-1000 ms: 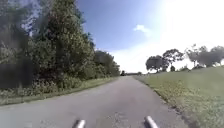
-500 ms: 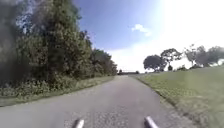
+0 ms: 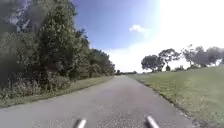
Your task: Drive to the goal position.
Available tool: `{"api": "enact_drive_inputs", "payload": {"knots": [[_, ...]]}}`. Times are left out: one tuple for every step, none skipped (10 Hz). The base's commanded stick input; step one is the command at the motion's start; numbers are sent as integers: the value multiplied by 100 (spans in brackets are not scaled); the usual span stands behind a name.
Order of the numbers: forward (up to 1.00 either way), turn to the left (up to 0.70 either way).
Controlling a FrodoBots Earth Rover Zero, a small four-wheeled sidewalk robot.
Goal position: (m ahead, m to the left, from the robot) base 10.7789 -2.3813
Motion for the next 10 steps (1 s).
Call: {"api": "enact_drive_inputs", "payload": {"knots": [[70, 0], [70, 0], [70, 0], [70, 0], [70, 0], [70, 0], [70, 0], [70, 0], [70, 0], [70, 0]]}}
